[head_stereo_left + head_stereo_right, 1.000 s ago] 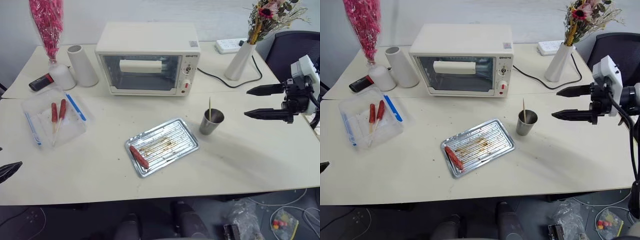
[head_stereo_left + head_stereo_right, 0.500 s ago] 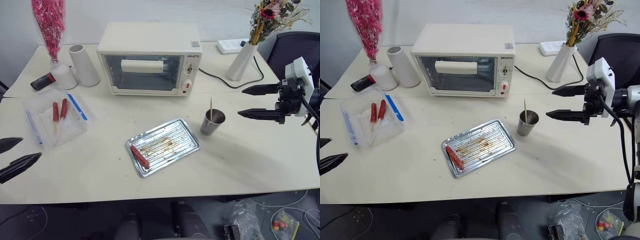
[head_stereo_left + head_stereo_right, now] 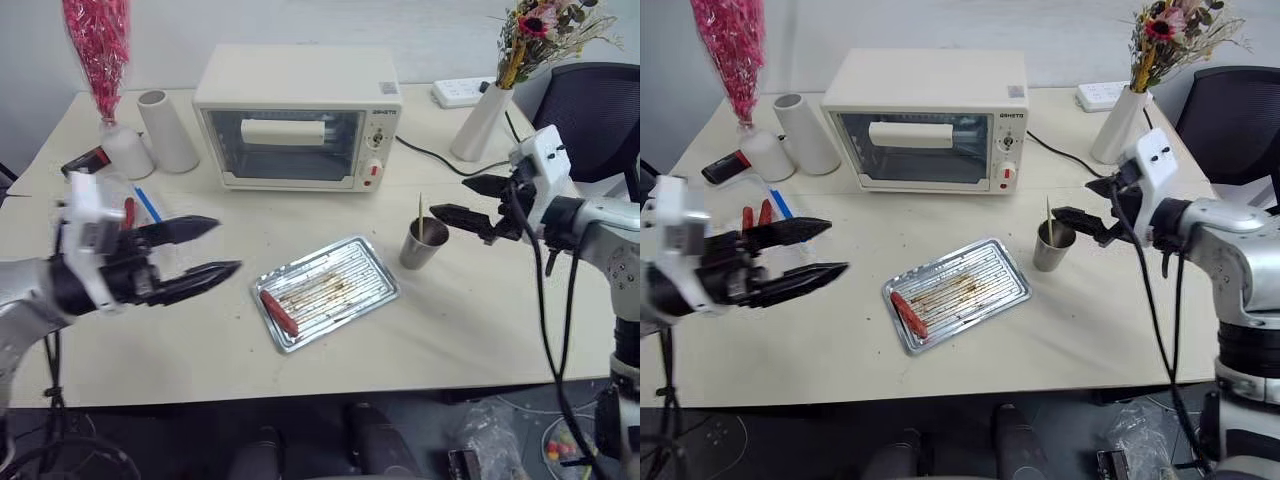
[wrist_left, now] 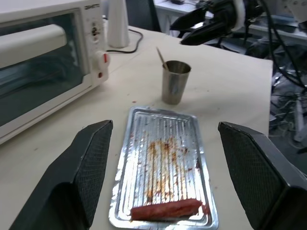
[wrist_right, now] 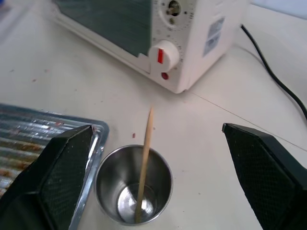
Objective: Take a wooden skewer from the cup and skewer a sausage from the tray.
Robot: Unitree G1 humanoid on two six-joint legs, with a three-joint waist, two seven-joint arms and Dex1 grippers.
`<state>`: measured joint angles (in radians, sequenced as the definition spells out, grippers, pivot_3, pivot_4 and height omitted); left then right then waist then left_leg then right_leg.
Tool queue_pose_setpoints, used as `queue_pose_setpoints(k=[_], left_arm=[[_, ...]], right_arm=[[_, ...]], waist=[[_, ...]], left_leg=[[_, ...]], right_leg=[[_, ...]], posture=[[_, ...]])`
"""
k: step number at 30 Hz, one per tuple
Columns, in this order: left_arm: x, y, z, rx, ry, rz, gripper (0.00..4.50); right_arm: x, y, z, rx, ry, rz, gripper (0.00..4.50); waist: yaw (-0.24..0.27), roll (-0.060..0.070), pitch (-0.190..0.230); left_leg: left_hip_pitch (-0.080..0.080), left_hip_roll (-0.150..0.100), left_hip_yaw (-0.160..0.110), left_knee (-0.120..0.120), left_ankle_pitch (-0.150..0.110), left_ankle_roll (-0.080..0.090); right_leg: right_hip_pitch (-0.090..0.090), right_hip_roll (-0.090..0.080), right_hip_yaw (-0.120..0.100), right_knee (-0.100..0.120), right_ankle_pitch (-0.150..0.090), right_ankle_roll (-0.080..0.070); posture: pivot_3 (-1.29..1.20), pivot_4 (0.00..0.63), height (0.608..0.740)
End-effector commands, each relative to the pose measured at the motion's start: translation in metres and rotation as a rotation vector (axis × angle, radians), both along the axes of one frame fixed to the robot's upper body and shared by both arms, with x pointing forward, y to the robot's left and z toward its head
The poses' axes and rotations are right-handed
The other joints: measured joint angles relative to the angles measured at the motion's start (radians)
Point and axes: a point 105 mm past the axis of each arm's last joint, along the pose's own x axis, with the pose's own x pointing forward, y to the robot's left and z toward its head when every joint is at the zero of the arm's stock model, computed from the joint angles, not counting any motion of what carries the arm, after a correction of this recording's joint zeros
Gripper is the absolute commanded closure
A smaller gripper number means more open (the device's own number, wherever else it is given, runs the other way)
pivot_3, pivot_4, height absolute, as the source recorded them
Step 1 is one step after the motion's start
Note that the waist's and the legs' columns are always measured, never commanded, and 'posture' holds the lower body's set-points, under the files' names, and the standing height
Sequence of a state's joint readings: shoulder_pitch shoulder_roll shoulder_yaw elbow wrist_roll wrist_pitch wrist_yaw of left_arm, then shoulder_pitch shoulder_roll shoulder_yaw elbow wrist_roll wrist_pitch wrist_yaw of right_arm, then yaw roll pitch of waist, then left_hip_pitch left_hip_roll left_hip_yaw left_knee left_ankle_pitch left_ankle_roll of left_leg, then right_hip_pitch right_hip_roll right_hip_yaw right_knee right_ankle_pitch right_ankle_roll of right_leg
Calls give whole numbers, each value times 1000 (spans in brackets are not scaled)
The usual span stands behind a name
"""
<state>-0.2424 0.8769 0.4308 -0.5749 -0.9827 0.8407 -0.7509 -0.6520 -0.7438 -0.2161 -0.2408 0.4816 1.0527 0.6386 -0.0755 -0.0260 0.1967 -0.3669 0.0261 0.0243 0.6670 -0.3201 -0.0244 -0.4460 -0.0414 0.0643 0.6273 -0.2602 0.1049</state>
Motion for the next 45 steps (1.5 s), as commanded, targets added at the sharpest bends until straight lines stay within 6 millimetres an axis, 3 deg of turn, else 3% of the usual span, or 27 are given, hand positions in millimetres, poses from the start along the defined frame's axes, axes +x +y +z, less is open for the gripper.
queue_pose_setpoints(k=[1,13,16,23,30,33,36,38,43,45], left_arm=[[6,-12,2,-11,-34,-33,758],[16,-29,3,-43,-55,-60,758],[16,-28,4,-44,-58,-57,718],[17,-28,7,-38,-66,-54,718],[19,-29,9,-36,-72,-54,718],[20,-30,9,-34,-75,-56,718],[21,-30,9,-33,-78,-57,718],[21,-30,9,-34,-79,-57,718],[21,-30,7,-35,-77,-60,718],[21,-32,7,-43,-77,-65,718]], right_arm=[[4,-5,8,66,-20,-144,0],[8,19,-14,123,38,-145,0],[11,20,-22,107,46,-155,620],[13,26,-28,97,44,-131,2844],[17,27,-36,90,56,-127,2844],[20,28,-38,96,58,-129,3424],[20,28,-35,93,47,-122,4416],[19,28,-32,93,41,-119,4468],[15,23,-13,119,10,-116,4468],[10,16,14,158,-18,-119,4468]], waist=[[0,0,0],[2,0,0],[2,0,0],[1,0,0],[2,0,0],[2,0,0],[1,0,0],[1,0,0],[2,0,0],[2,0,0]], left_leg=[[-1,0,0,0,0,0],[-2,-1,1,0,0,0],[-2,-1,1,0,1,1],[-2,-1,1,0,1,1],[-3,-1,1,0,1,1],[-3,-2,1,0,1,1],[-2,-2,1,0,1,1],[-2,-1,1,0,1,1],[-3,-1,0,0,1,1],[-3,-1,0,0,1,1]], right_leg=[[0,0,0,0,0,0],[0,1,-1,-1,0,0],[0,1,-1,-1,0,0],[0,1,-1,-1,0,1],[0,1,-1,-1,0,1],[0,1,-1,-1,0,0],[0,1,-1,-1,0,1],[0,1,-1,-1,0,1],[0,1,-1,-1,0,1],[0,1,-1,-1,0,1]], posture=[[0,150,740],[0,150,740],[0,150,740],[0,150,740],[0,150,740],[0,150,740],[0,150,740],[0,150,740],[0,150,740],[0,150,740]])
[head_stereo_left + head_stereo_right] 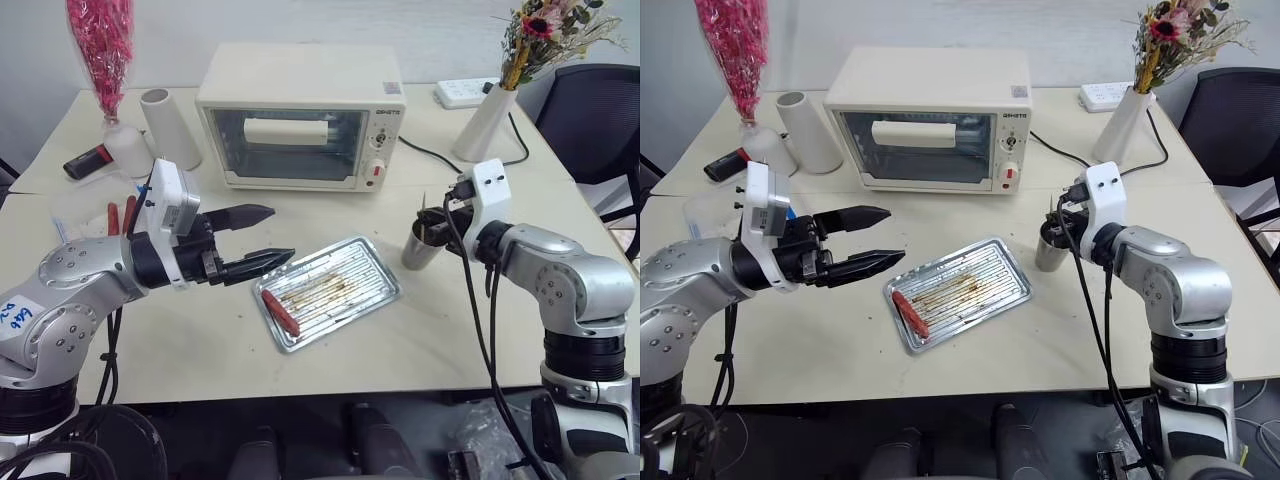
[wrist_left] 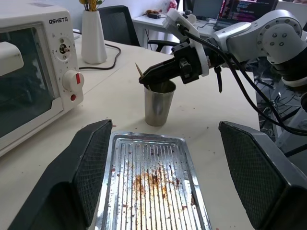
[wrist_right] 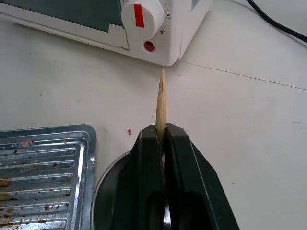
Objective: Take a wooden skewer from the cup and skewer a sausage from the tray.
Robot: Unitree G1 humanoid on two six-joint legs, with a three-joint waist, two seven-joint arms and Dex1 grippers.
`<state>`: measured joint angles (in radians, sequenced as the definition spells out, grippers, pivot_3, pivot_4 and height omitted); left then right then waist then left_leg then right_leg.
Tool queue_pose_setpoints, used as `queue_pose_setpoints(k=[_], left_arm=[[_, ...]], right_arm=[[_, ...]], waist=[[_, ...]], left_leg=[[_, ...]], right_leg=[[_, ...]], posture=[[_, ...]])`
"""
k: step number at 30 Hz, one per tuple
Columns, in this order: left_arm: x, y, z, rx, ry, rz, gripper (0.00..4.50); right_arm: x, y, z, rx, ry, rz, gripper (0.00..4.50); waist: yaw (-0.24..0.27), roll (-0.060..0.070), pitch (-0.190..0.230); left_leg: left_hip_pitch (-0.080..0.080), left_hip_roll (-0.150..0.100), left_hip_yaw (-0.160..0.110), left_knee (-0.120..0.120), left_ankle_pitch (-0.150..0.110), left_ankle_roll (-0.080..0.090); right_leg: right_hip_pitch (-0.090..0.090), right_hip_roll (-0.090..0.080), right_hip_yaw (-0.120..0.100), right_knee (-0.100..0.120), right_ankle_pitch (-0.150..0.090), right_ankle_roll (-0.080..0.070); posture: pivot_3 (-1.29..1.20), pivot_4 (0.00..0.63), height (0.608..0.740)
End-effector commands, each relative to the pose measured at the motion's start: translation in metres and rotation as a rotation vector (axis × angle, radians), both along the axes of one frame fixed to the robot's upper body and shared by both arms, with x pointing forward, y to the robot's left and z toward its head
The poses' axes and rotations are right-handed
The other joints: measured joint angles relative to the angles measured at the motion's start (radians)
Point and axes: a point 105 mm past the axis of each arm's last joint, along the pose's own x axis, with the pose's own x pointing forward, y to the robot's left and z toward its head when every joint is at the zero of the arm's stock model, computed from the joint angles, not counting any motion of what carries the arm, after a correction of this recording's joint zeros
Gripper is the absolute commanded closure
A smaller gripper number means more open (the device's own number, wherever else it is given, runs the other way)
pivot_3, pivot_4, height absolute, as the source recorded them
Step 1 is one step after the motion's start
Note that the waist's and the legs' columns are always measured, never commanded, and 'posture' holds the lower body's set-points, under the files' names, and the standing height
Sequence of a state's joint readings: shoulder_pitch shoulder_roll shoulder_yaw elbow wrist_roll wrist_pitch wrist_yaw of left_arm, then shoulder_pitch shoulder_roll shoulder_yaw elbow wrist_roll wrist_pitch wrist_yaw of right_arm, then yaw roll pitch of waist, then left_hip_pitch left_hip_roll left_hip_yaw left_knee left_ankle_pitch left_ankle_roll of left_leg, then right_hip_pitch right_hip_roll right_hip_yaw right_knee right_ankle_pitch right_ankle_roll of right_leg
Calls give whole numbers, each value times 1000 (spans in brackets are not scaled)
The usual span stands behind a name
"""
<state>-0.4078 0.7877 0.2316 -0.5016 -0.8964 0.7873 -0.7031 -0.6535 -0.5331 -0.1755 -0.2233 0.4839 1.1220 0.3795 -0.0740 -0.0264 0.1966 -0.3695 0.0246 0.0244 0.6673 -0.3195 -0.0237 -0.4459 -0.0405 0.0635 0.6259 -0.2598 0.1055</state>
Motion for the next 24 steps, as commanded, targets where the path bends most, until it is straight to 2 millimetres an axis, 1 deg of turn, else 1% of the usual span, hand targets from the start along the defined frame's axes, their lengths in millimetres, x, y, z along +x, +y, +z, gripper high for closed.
queue_pose_setpoints(k=[1,4,5,7,9,11,16,19,21,24], left_arm=[[-3,-4,5,-15,-42,-19,718],[-2,-7,5,-36,-48,-19,718],[-1,-8,5,-48,-54,-15,718],[5,-11,11,-97,-89,23,718],[10,-16,18,-151,-120,56,718],[10,-24,19,-173,-147,63,718],[11,-44,17,-189,-211,95,718],[13,-52,17,-184,-264,129,718],[19,-54,19,-205,-300,181,718],[26,-56,19,-228,-320,223,718]], right_arm=[[-11,-14,63,58,-131,-6,4468],[-19,-19,91,96,-143,2,4468],[-20,-20,98,106,-143,5,4468],[-23,-18,112,134,-148,18,4468],[-24,-10,125,220,-130,50,4468],[-22,5,131,317,-93,101,4468],[-14,49,124,518,-19,206,4468],[-12,70,112,617,39,232,4468],[-11,80,105,682,80,240,4468],[-12,87,101,730,109,241,4468]], waist=[[1,0,0],[4,0,0],[5,0,0],[8,0,0],[12,0,0],[12,0,0],[18,0,0],[19,0,-1],[19,1,-1],[20,1,-1]], left_leg=[[0,0,-1,0,0,0],[0,0,-4,0,0,0],[0,0,-4,0,0,0],[0,1,-5,-1,0,0],[0,0,-5,-1,0,0],[0,0,-5,-1,0,0],[-1,1,-8,-1,0,0],[-2,2,-9,-1,0,0],[-3,4,-10,-1,0,0],[-5,3,-10,-2,0,0]], right_leg=[[0,0,0,0,0,0],[0,0,-1,0,0,0],[0,0,-1,-1,0,0],[0,0,-1,-1,0,0],[0,0,-1,-2,0,0],[0,0,0,-1,0,0],[0,0,-1,-1,1,0],[-1,-1,-2,1,1,0],[-1,-2,-3,1,1,0],[-1,-4,-4,0,1,1]], posture=[[0,150,740],[0,150,740],[0,150,740],[0,150,740],[0,150,740],[0,150,740],[0,150,740],[0,150,740],[0,150,740],[0,150,740]])
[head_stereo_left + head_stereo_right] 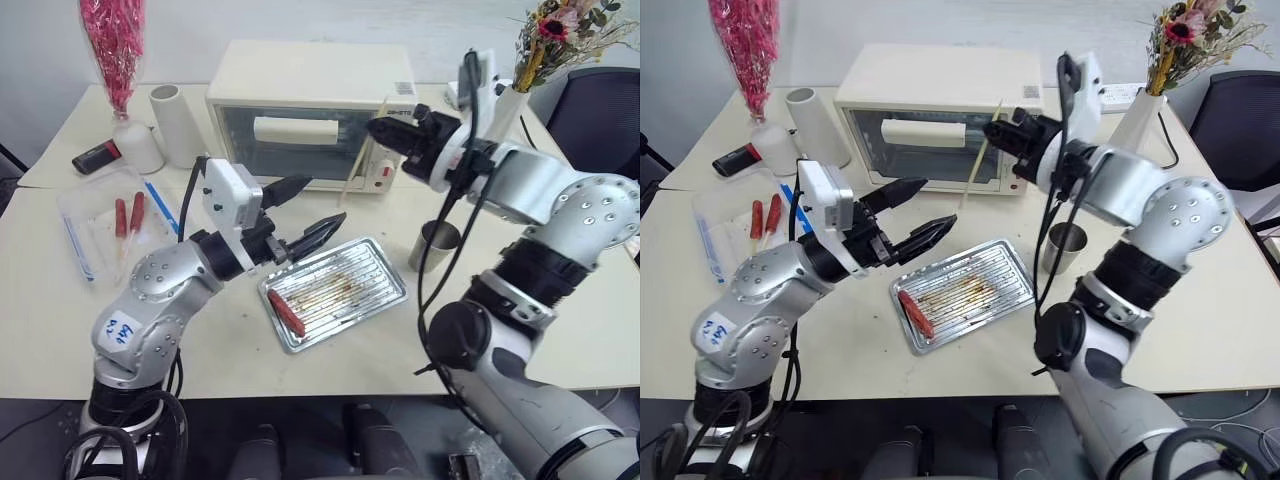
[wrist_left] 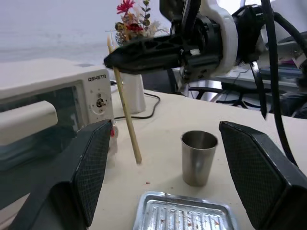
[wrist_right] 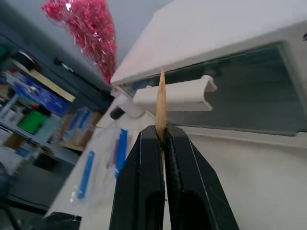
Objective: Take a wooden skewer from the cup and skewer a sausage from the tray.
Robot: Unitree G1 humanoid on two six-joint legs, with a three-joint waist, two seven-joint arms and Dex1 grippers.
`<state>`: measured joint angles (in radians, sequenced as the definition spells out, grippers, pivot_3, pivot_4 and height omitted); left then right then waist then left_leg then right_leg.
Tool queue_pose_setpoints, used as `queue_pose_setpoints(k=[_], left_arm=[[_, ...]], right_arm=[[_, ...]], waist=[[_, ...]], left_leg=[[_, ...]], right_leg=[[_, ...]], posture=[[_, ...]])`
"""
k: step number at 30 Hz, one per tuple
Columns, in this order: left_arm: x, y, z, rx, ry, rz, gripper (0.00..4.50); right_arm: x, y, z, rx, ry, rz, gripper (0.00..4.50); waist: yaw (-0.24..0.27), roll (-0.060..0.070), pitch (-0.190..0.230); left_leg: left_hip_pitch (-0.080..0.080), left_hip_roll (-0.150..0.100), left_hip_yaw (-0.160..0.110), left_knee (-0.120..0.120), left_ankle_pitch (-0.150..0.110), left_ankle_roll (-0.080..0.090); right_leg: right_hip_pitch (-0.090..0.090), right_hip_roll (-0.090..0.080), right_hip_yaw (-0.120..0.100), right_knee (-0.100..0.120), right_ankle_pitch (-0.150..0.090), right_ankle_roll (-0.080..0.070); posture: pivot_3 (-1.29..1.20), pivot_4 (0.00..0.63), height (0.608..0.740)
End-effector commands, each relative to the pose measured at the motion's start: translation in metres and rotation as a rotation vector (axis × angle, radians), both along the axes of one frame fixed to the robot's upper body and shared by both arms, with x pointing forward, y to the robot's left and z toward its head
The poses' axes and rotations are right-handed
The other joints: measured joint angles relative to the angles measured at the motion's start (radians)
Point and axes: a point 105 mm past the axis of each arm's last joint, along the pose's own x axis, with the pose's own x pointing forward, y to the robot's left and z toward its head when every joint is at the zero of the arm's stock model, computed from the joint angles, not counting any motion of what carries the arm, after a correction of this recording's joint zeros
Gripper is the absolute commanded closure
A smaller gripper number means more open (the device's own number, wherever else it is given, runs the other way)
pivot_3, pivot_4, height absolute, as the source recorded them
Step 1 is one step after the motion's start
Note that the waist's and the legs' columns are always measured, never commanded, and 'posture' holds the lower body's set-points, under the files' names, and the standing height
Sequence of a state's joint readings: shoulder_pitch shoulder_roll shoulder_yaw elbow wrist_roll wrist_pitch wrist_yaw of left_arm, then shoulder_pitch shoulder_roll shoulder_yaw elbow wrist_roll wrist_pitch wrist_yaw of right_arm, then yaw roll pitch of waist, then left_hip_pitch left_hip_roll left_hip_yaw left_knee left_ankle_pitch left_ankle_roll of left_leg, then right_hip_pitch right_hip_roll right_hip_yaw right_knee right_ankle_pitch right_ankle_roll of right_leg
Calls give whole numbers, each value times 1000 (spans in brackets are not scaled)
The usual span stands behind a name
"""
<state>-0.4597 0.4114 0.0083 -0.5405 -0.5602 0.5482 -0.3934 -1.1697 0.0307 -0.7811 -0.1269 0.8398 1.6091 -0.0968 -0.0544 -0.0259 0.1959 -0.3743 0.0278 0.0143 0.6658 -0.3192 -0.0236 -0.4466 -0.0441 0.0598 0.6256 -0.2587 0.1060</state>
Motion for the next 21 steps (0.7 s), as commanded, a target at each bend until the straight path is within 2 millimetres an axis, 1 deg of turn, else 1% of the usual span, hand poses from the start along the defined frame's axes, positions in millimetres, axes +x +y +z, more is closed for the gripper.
queue_pose_setpoints(k=[1,9,12,17,21], left_arm=[[3,-1,10,-16,-81,54,718],[12,4,-1,-17,-64,97,718],[14,3,-3,-16,-62,94,718],[17,0,-4,-17,-61,84,718],[20,-3,-5,-19,-59,73,718]], right_arm=[[-5,-2,9,58,-16,-9,4468],[-5,4,2,181,84,-2,4468],[-7,7,3,244,109,-3,4468],[-12,8,5,307,165,-15,4468],[-20,10,5,336,222,0,4468]], waist=[[0,0,0],[-4,0,0],[-5,0,0],[-7,0,0],[-7,0,0]], left_leg=[[0,0,0,0,0,0],[0,0,0,-1,0,0],[0,1,-1,-1,0,0],[0,1,-1,-2,0,1],[-1,1,-1,-2,0,1]], right_leg=[[0,0,0,0,0,0],[0,1,0,-1,0,0],[0,2,-1,-1,0,0],[0,3,0,-3,0,0],[0,2,-1,-4,0,0]], posture=[[0,150,740],[0,150,740],[0,150,740],[0,150,740],[0,150,740]])
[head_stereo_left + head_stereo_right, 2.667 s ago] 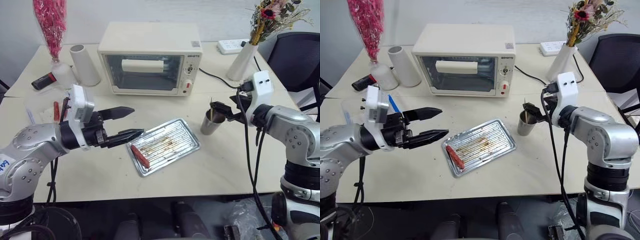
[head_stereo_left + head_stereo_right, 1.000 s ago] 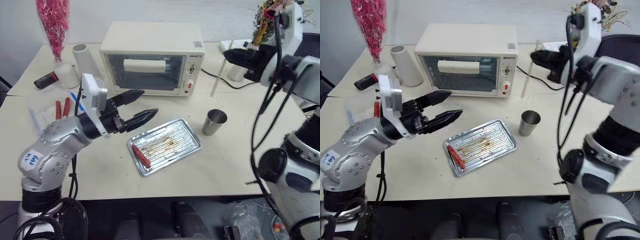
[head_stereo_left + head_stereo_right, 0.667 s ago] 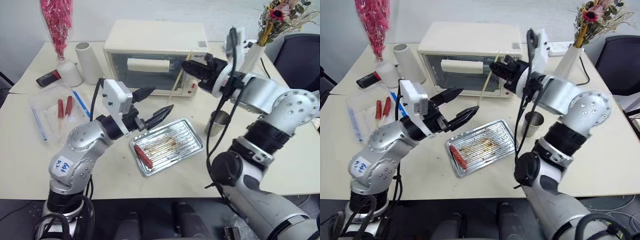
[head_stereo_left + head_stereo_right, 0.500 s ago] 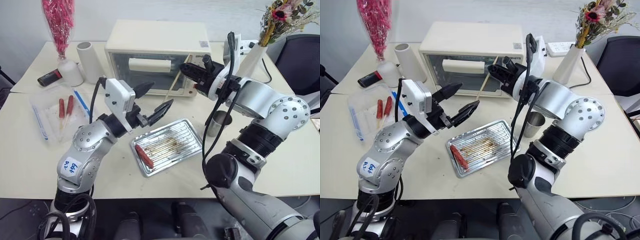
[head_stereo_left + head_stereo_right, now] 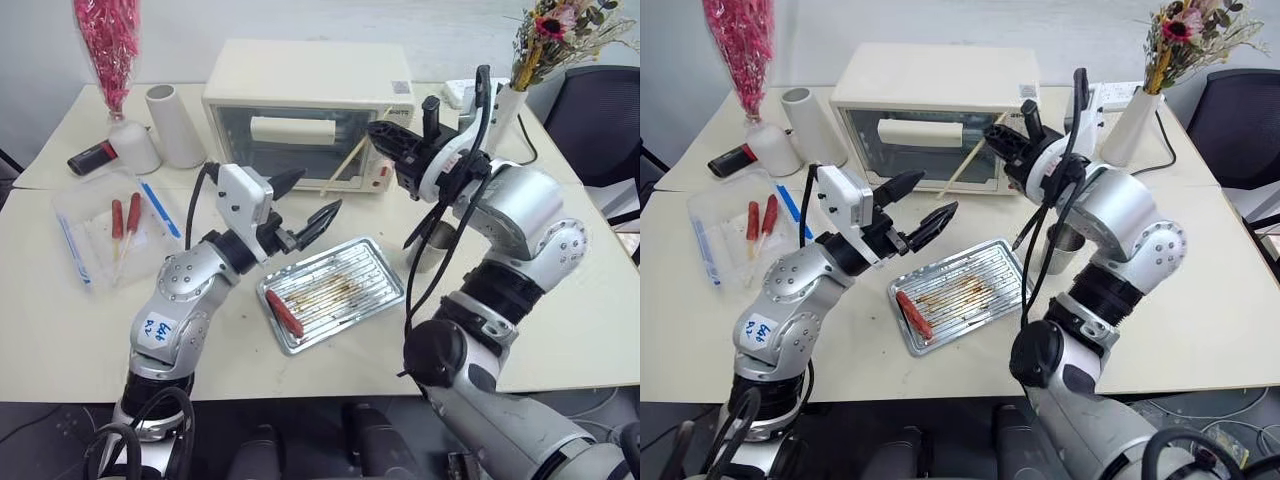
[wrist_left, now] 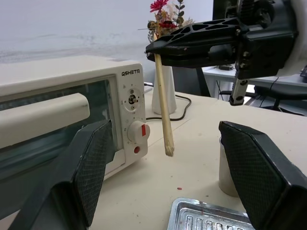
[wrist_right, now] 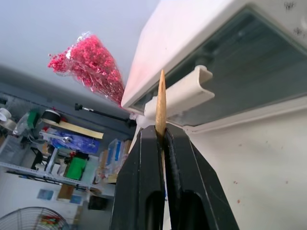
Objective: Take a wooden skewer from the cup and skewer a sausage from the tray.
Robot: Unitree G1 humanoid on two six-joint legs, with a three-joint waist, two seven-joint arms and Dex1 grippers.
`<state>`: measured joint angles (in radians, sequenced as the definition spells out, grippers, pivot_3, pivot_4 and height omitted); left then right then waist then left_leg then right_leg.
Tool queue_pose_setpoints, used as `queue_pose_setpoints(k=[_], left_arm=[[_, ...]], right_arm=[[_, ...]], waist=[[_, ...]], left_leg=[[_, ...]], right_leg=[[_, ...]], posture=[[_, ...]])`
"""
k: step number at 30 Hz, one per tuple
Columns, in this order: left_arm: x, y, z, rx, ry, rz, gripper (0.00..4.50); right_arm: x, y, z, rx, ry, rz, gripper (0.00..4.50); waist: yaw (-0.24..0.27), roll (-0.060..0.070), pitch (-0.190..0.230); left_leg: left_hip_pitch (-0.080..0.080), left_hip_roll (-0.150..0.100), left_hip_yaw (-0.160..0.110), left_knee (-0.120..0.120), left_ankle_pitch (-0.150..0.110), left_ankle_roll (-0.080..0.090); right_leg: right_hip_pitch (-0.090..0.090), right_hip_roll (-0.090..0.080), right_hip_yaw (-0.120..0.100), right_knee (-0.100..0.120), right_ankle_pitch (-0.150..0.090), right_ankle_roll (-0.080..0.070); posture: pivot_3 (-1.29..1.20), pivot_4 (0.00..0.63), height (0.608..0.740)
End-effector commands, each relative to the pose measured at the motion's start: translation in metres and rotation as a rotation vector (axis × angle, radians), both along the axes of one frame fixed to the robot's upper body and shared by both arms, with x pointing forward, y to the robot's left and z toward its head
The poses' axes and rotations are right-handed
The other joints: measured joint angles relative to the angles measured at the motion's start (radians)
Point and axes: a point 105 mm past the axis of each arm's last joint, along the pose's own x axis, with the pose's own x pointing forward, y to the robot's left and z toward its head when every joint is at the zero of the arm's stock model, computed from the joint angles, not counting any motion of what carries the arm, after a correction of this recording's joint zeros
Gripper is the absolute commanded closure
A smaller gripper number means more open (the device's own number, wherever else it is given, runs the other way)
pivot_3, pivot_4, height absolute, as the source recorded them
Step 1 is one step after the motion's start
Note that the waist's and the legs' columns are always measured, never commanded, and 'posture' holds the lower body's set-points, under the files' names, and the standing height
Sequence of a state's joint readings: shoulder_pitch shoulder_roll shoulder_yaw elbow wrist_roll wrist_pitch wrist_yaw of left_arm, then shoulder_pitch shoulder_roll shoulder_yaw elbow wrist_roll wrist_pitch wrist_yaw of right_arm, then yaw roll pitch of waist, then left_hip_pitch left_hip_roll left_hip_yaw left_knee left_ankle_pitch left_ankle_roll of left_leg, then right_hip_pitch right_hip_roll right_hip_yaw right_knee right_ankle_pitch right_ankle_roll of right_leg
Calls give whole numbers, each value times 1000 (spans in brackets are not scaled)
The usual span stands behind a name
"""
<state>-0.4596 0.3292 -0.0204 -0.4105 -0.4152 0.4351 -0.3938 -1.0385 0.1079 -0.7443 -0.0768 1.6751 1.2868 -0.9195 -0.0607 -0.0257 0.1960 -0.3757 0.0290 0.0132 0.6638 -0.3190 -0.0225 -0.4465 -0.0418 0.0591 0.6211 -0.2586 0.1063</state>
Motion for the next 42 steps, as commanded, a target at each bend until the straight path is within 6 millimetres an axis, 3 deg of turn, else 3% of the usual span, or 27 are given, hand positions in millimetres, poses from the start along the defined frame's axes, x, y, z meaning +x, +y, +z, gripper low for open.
queue_pose_setpoints(k=[1,3,9,22,25,30,31,41,42], left_arm=[[-3,-5,10,4,-59,-18,718],[-1,-6,13,-1,-68,-16,718],[1,-6,14,-5,-70,-16,2176],[-1,-11,14,-18,-71,-19,2176],[-1,-11,16,-28,-74,-16,2760],[-2,-12,16,-38,-74,-17,4343],[-2,-12,16,-39,-75,-15,4476],[-1,-8,15,-32,-69,9,4476],[-1,-5,15,-28,-68,16,4497]], right_arm=[[-14,9,12,55,-4,52,4468],[-17,10,12,60,13,62,4468],[-19,11,9,70,37,55,4500],[-19,13,9,91,34,45,4500],[-18,13,10,94,29,44,4500],[-17,10,10,93,27,37,4500],[-17,9,10,95,26,36,4500],[-14,3,6,67,24,23,4500],[-13,2,6,53,18,22,4248]], waist=[[0,0,0],[0,0,0],[1,0,0],[5,0,0],[5,0,0],[4,0,0],[5,0,0],[6,0,0],[6,0,0]], left_leg=[[0,0,0,0,0,0],[0,0,0,0,0,0],[-1,1,0,0,0,1],[-2,2,0,0,0,1],[-2,2,0,0,0,2],[-2,2,0,0,0,2],[-2,2,0,0,0,2],[-3,2,0,-1,0,2],[-3,2,0,-1,-1,2]], right_leg=[[0,0,0,0,0,0],[0,0,0,-1,0,1],[0,0,0,-2,1,1],[0,0,0,-4,1,1],[0,0,0,-4,1,1],[0,0,0,-8,1,1],[0,0,0,-8,1,1],[0,-1,0,-9,1,2],[0,-1,0,-9,1,2]], posture=[[0,150,740],[0,150,740],[0,150,740],[0,150,740],[0,150,740],[0,150,740],[0,150,740],[0,150,740],[0,150,740]])
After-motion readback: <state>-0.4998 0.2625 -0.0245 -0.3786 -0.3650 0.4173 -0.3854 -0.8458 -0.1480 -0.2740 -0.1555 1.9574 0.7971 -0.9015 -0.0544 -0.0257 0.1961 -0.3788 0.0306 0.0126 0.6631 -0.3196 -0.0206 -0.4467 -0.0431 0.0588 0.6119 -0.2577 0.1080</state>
